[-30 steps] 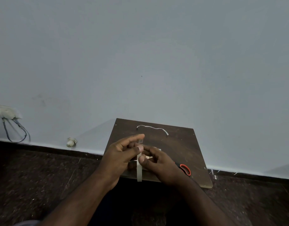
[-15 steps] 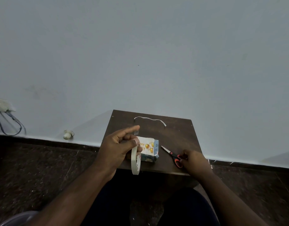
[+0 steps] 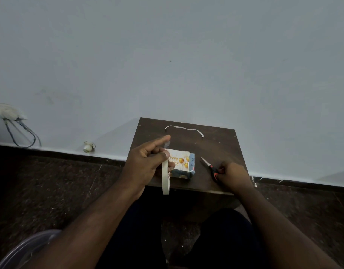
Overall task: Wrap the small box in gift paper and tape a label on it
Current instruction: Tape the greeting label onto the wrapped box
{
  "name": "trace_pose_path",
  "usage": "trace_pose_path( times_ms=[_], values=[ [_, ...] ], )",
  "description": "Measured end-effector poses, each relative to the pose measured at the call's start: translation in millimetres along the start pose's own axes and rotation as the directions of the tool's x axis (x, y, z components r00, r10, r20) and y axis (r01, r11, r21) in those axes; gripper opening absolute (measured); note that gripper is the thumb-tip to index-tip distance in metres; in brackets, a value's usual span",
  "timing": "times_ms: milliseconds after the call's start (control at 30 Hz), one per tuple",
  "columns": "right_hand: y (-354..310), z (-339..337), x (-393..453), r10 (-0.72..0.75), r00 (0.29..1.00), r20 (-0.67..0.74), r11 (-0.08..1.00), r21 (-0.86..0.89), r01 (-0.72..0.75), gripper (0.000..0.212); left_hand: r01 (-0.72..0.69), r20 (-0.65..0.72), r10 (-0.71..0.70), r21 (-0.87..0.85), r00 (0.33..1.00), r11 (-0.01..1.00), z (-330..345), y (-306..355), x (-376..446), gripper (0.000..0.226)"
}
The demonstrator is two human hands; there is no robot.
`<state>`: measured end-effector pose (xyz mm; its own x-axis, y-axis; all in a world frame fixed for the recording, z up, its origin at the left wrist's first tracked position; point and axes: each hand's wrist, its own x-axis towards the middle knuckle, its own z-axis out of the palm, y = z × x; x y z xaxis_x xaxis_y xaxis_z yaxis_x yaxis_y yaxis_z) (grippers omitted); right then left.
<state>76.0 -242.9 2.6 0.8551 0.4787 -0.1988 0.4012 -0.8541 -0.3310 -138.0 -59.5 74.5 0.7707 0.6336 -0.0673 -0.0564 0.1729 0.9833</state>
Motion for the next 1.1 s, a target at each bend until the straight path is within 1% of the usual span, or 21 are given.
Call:
trace_pose_path(
  times_ms=[67,100,133,167,200,233,267,333,467,600,733,900,1100],
  values=[
    [-1,-10,-3,0.002,1.0,-0.032,0.985,0.174,0.003,0.014,0.001,-0.001,-0.001,0.012,1.0,1.0,-1,-1,0,0.043],
    [-4,-16,-7,0.007,1.0,-0.026,0.952,0.306,0.001,0.01,0.002,-0.004,-0.002,0.017,1.0,1.0,-1,-1,0,0.043],
    [-9,-25,-12,0.002,1.0,0.009,0.882,0.471,-0.006,0.003,0.002,-0.008,-0.002,0.022,1.0,1.0,-2,-2,1,0.043],
    [-16,-34,-18,-0.011,0.998,0.061,0.79,0.612,-0.029,0.01,0.003,-0.009,-0.003,0.027,1.0,1.0,-2,-2,1,0.043],
    [-22,-44,-24,-0.049,0.993,0.104,0.702,0.711,-0.039,0.017,0.003,-0.011,-0.003,0.034,1.0,0.999,-2,-3,2,0.043],
    [-28,-53,-29,-0.102,0.987,0.122,0.658,0.753,-0.025,0.022,0.005,-0.012,-0.005,0.039,1.0,0.999,-3,-3,2,0.043],
    [-33,-60,-33,-0.147,0.981,0.127,0.645,0.764,-0.002,0.025,0.007,-0.014,-0.007,0.041,1.0,0.999,-3,-3,2,0.043],
    [-42,-73,-38,-0.239,0.96,0.147,0.671,0.739,0.054,0.028,0.016,-0.017,-0.015,0.036,1.0,0.999,-3,-3,2,0.043],
    [-60,-90,-44,-0.393,0.884,0.254,0.747,0.649,0.145,0.032,0.023,-0.013,-0.023,0.017,1.0,1.0,-1,-3,2,0.043],
    [-76,-95,-49,-0.487,0.827,0.281,0.79,0.544,0.281,0.031,0.027,-0.005,-0.027,0.01,1.0,1.0,-2,-2,1,0.044],
    [-84,-101,-46,-0.527,0.811,0.256,0.808,0.445,0.385,0.03,0.034,0.011,-0.034,-0.02,0.999,0.999,-2,0,0,0.044],
    [-88,-104,-41,-0.583,0.774,0.248,0.8,0.344,0.492,0.031,0.044,0.023,-0.044,-0.008,0.999,0.999,-1,1,1,0.046],
    [-89,-105,-36,-0.597,0.77,0.224,0.799,0.249,0.547,0.031,0.058,0.037,-0.058,0.002,0.998,0.998,-2,1,1,0.045]
  ],
)
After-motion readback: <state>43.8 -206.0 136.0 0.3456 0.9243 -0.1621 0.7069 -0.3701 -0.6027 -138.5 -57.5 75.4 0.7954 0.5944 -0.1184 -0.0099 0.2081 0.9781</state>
